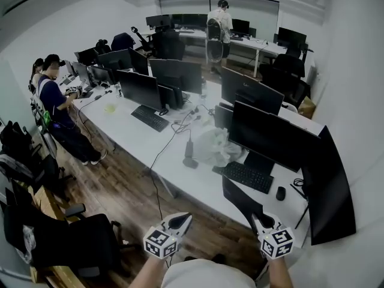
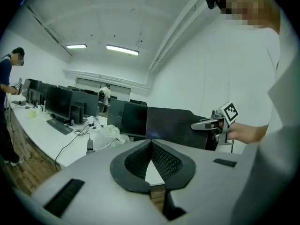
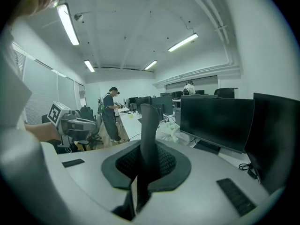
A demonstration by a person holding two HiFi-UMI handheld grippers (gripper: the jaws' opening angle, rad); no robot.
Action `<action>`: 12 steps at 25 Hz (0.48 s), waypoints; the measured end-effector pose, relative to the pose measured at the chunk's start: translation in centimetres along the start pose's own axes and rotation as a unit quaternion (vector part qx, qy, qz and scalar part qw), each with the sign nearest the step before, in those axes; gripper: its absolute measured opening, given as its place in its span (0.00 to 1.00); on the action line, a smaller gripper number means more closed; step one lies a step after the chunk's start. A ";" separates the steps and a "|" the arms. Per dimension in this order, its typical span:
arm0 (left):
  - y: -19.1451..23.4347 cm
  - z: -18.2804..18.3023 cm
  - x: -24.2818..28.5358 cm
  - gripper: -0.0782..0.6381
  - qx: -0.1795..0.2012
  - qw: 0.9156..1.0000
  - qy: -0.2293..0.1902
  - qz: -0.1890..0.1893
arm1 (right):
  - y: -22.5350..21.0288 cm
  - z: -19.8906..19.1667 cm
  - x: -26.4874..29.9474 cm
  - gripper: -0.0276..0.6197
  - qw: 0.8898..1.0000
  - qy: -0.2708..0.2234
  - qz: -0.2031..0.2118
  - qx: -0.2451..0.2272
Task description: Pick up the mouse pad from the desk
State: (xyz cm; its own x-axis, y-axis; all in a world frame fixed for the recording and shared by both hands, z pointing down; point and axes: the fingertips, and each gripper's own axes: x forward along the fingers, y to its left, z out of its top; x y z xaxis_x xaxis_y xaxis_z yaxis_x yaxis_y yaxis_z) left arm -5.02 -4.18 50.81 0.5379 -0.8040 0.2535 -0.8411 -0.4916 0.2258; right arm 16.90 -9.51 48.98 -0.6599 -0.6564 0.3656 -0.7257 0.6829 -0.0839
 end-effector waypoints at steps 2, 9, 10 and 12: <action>0.4 0.1 -0.8 0.13 0.002 1.000 0.000 -0.003 | 1.0 0.2 -0.2 0.11 1.000 -0.006 -0.003 0.003; 1.5 0.5 -2.9 0.13 0.002 1.000 -0.013 -0.010 | 4.0 1.5 -1.4 0.11 1.000 -0.030 -0.007 -0.001; 1.5 0.5 -3.0 0.13 0.003 1.000 -0.013 -0.011 | 4.3 1.6 -1.6 0.10 0.999 -0.033 -0.008 0.002; 1.7 0.7 -3.3 0.13 0.007 1.000 -0.014 -0.014 | 4.8 1.7 -1.7 0.11 0.999 -0.040 -0.009 0.007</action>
State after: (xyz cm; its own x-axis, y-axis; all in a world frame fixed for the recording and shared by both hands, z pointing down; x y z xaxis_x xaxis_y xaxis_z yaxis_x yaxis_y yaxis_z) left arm -8.20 -2.62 49.69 0.5600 -0.7987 0.2200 -0.8262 -0.5187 0.2198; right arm 14.23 -5.69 46.36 -0.6591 -0.6928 0.2928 -0.7404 0.6660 -0.0907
